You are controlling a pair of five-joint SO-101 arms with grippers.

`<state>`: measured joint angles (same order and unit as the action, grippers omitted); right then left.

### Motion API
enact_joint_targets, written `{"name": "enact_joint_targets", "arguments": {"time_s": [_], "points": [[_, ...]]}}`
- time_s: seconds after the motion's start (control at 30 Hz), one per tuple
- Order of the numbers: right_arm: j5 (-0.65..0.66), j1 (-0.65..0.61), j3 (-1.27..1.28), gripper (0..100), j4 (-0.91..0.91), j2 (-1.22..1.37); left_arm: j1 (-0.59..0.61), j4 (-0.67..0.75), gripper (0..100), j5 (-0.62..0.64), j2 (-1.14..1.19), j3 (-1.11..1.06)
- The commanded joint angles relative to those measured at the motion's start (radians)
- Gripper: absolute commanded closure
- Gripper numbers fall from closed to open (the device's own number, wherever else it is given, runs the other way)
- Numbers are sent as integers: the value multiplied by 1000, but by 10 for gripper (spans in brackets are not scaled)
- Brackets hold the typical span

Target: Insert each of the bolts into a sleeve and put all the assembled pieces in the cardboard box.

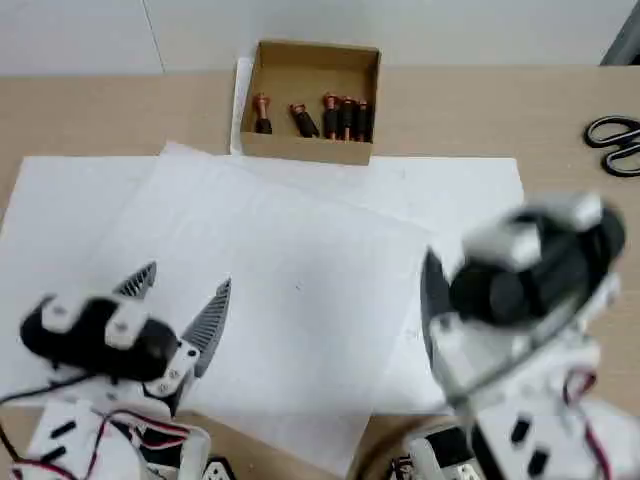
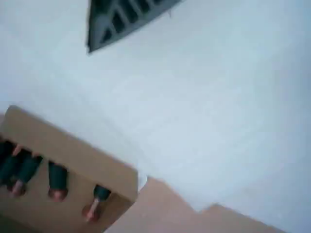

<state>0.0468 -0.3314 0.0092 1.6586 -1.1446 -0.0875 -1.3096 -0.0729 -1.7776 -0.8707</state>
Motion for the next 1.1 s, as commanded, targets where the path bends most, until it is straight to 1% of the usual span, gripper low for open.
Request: {"name": "enact_joint_targets", "arguments": {"time_s": [0.0,0.1,0.23,0.33,0.47,0.67,0.77,0.87,0.97,1.07], "points": [[-8,64,296,717,-93,-170,6,63,739,0,-37,-143],[-6,147,552,717,-222,-297,6,144,739,5,-18,-257],[-8,214,856,717,-354,-446,6,265,739,2,-18,-427],[-9,239,1049,717,-386,-553,6,331,739,2,-18,-555],[-11,252,1249,717,-383,-680,6,384,739,2,-18,-656],[-12,249,1372,717,-380,-670,6,400,739,3,-18,-734],[-12,251,1415,717,-378,-670,6,439,740,3,-18,-811],[-20,246,1470,717,-384,-670,5,450,740,5,-17,-811],[-114,240,1481,717,-378,-670,5,446,740,5,-17,-811],[-184,229,1574,718,-386,-670,5,445,740,3,-17,-811]]}}
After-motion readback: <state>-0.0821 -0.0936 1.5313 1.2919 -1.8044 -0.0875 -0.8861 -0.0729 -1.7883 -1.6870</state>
